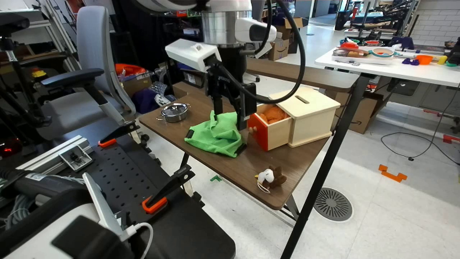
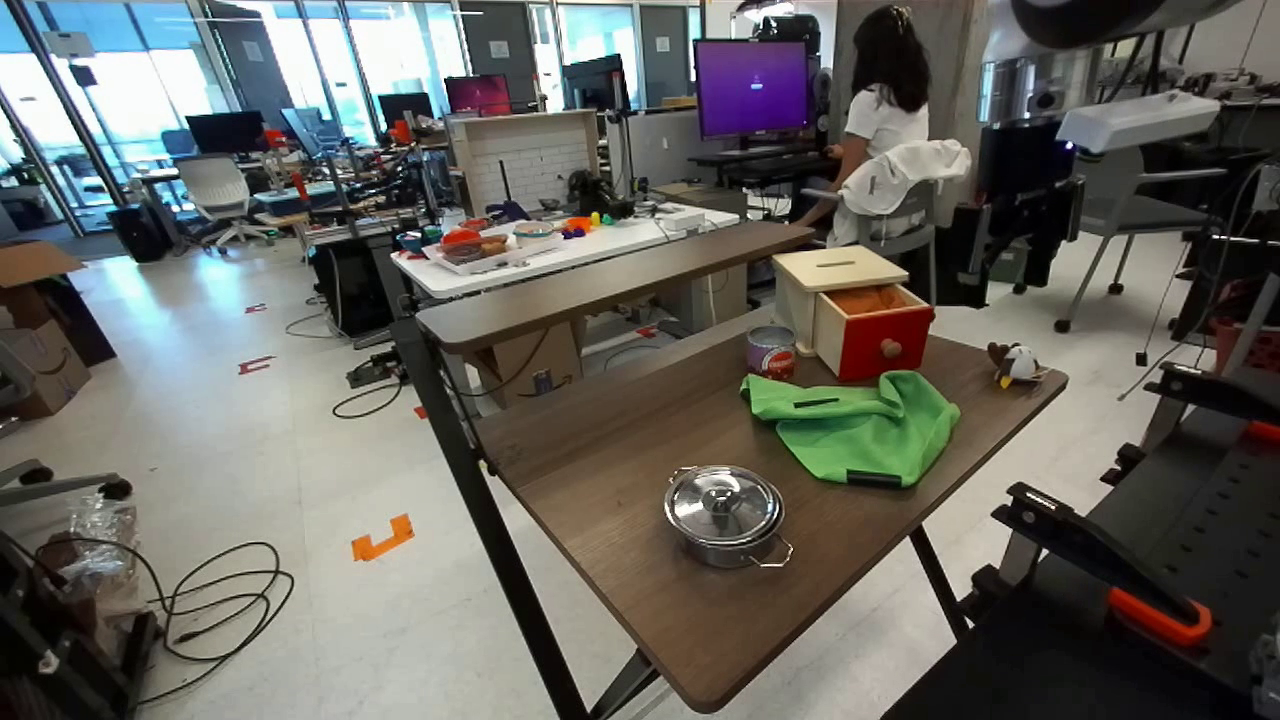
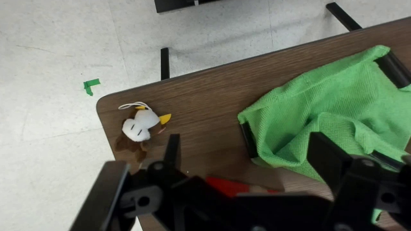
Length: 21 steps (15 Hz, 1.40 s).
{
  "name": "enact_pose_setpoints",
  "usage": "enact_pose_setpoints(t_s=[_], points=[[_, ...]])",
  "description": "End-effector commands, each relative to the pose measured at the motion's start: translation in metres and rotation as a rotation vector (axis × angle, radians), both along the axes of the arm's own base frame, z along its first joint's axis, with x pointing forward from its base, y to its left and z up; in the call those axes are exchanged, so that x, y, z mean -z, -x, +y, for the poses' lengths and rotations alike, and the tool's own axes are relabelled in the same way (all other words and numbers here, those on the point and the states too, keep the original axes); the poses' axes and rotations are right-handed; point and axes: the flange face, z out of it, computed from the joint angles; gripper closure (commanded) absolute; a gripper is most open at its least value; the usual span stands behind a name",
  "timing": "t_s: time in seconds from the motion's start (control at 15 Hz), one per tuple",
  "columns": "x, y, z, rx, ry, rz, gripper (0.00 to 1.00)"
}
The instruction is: Close the drawer
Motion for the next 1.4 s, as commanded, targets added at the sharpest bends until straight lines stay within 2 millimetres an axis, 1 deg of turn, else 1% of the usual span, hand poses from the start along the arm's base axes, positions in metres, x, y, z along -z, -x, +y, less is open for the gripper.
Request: enact_pose_setpoints(t_s=[0.0,0.33,0.67,0.93,1.07,1.33], points=[[0.019,-0.024,0.005,0.068,-0.032,-0.071,0.0],[0.04,-0.048,0.012,0.083,-0.035,-0.141,0.0],[0.06,-0.058,0.017,0.085,-0.029,-0.154,0.0],[0.066,-0.069,0.023,0.096,-0.031,-0.168,0.0],[0.065,-0.076,0.025,0.098,-0.032,-0.184,0.0],[0.067,-0.091,0.024,0.113,-0.019,-0.211,0.0]])
